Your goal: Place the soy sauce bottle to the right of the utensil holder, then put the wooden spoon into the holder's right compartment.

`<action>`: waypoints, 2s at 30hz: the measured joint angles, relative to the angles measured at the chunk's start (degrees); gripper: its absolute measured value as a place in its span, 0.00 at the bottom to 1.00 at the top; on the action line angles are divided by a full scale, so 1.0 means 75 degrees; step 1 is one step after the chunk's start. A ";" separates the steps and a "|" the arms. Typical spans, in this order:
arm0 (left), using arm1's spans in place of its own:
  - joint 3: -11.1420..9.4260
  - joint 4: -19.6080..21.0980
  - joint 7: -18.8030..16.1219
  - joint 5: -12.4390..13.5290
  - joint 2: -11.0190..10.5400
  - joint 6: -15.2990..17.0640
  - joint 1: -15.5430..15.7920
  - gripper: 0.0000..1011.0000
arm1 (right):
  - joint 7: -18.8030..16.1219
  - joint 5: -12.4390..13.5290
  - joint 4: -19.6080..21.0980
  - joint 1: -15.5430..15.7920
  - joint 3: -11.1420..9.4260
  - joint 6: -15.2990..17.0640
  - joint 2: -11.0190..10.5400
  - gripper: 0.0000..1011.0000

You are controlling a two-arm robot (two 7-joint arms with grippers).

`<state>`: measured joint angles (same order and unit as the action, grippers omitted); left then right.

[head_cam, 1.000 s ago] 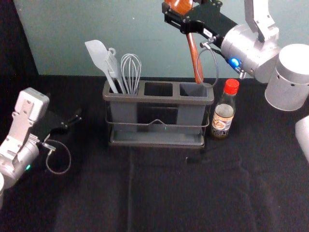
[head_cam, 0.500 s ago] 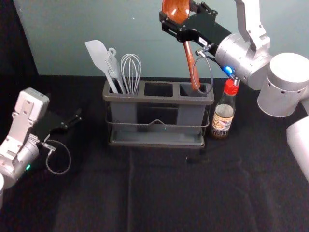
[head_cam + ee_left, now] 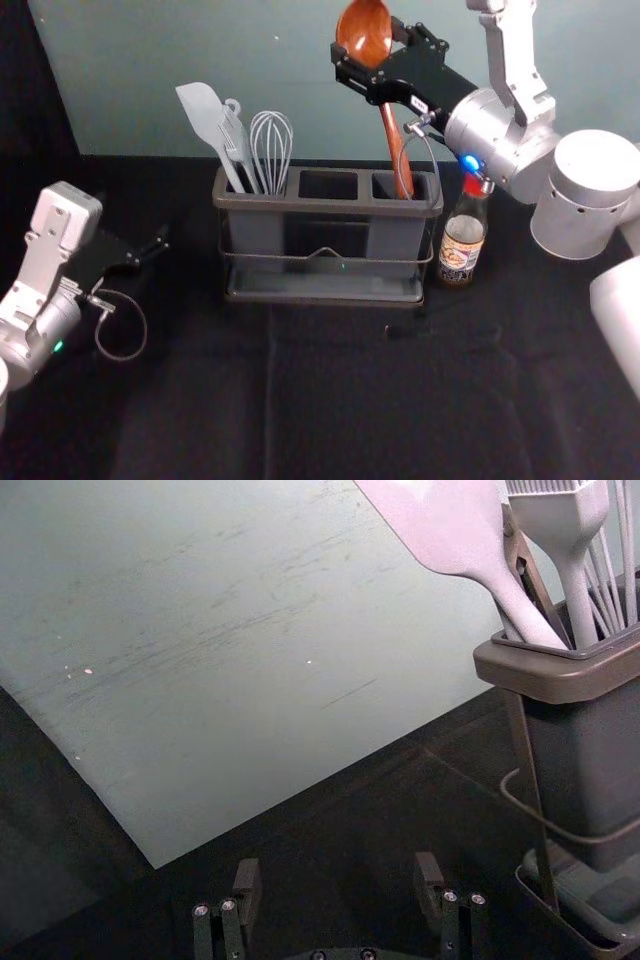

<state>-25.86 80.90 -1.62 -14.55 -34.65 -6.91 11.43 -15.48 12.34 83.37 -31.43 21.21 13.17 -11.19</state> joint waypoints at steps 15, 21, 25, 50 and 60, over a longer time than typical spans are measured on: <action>0.0000 0.0000 0.0000 0.0000 0.0000 0.0000 0.0000 0.99 | -0.0099 0.0018 0.0040 0.0307 -0.0075 -0.0055 -0.0040 0.82; 0.0000 0.0000 0.0000 0.0000 0.0000 0.0000 0.0000 0.99 | -0.0145 0.0031 0.0151 0.0457 -0.0104 -0.0054 -0.0133 0.82; 0.0000 0.0000 0.0000 0.0000 0.0000 0.0000 0.0000 0.99 | -0.0161 0.0057 0.0207 0.0547 -0.0127 -0.0054 -0.0175 0.82; 0.0000 0.0000 0.0000 0.0000 0.0000 0.0000 0.0000 0.99 | -0.0199 0.0146 0.0336 0.1063 -0.0130 -0.0110 -0.0337 0.82; 0.0000 0.0000 0.0000 0.0000 0.0000 0.0000 0.0000 0.99 | -0.0179 0.0176 0.0420 0.1303 -0.0144 -0.0116 -0.0371 0.82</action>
<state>-25.86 80.90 -1.62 -14.55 -34.65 -6.91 11.43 -16.83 13.66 86.52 -21.66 20.13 12.30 -13.97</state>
